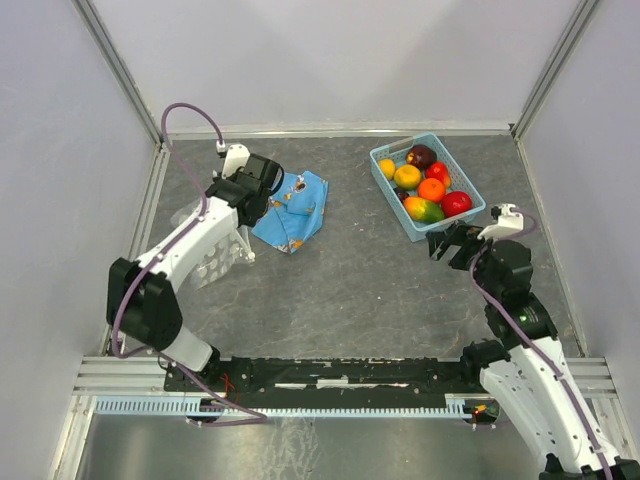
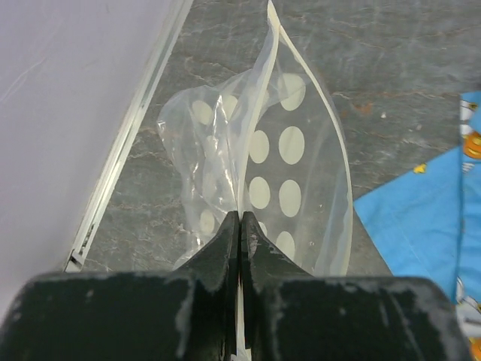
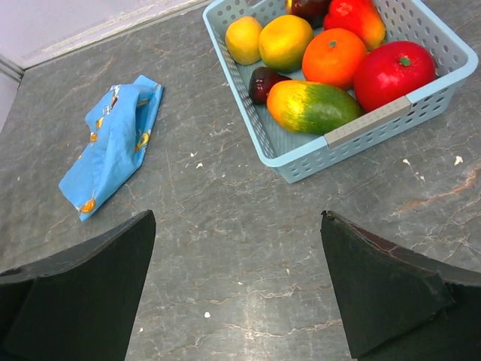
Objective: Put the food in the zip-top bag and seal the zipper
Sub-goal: Pick up the zipper food storage bag at the center of the board, then open the zipper of the food storage bag.
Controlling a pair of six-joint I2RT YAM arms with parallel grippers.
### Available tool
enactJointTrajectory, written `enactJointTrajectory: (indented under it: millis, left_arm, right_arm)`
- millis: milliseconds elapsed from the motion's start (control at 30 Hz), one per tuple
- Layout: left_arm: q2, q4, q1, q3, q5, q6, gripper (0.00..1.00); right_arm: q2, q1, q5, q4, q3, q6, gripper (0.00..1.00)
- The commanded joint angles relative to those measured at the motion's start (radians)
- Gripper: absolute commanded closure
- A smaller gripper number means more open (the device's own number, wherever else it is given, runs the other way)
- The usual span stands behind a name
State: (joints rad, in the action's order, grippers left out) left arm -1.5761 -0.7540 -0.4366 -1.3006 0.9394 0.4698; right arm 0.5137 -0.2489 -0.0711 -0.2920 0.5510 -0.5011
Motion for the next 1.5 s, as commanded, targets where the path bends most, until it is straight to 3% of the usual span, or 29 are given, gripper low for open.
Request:
enactJointTrajectory:
  millis: [0, 167, 333, 567, 700, 1100, 1267, 1467]
  left_arm:
    - [0.101, -0.016, -0.015, -0.02, -0.094, -0.09, 0.97]
    - [0.212, -0.016, -0.033, -0.012, -0.194, -0.18, 0.97]
    - [0.278, -0.008, -0.055, -0.001, -0.31, -0.265, 0.97]
    - [0.335, 0.031, -0.13, 0.047, -0.454, -0.31, 0.97]
    - [0.36, 0.065, -0.157, 0.092, -0.577, -0.29, 0.97]
    - [0.323, 0.101, -0.191, 0.102, -0.752, -0.181, 0.97]
    - [0.332, 0.131, -0.321, 0.128, -0.608, -0.071, 0.97]
    - [0.265, 0.153, -0.483, 0.138, -0.381, 0.005, 0.97]
  right_arm:
    - [0.076, -0.005, 0.102, 0.004, 0.103, -0.003, 0.01]
    - [0.203, -0.005, 0.287, 0.02, 0.142, 0.016, 0.01]
    - [0.273, -0.018, 0.339, 0.051, 0.152, -0.02, 0.02]
    - [0.37, -0.132, 0.262, 0.105, 0.208, -0.057, 0.03]
    - [0.44, -0.215, 0.22, 0.175, 0.235, -0.101, 0.03]
    - [0.691, -0.482, 0.04, 0.263, 0.358, -0.128, 0.04]
    - [0.731, -0.534, 0.013, 0.34, 0.338, -0.201, 0.05]
    - [0.712, -0.55, -0.058, 0.266, 0.353, -0.182, 0.06]
